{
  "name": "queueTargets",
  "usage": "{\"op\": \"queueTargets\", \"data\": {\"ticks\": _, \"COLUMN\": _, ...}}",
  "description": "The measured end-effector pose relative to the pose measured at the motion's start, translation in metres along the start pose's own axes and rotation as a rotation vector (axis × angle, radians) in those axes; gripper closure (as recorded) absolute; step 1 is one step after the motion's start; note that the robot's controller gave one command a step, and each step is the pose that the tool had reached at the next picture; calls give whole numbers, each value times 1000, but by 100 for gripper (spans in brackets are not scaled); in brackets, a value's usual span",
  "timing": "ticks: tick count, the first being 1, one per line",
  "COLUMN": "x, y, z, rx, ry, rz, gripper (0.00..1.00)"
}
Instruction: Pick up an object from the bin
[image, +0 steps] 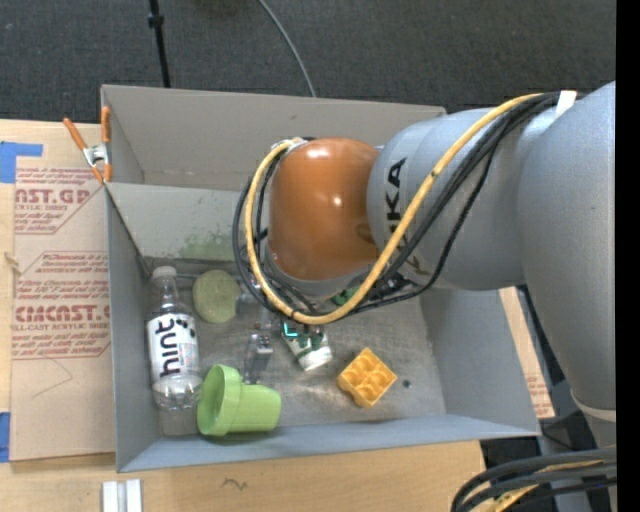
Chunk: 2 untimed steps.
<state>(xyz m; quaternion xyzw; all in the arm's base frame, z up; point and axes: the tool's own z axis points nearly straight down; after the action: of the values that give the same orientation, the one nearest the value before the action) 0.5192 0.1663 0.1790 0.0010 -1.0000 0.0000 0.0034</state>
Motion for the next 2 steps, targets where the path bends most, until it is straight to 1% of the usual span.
{"op": "queueTargets", "data": {"ticks": 1, "x": -2, "y": -1, "z": -4, "rx": -1, "ry": -7, "rz": 2, "gripper": 0}}
{"op": "queueTargets", "data": {"ticks": 2, "x": 22, "y": -1, "z": 32, "rx": -1, "ry": -13, "rz": -225, "gripper": 0}}
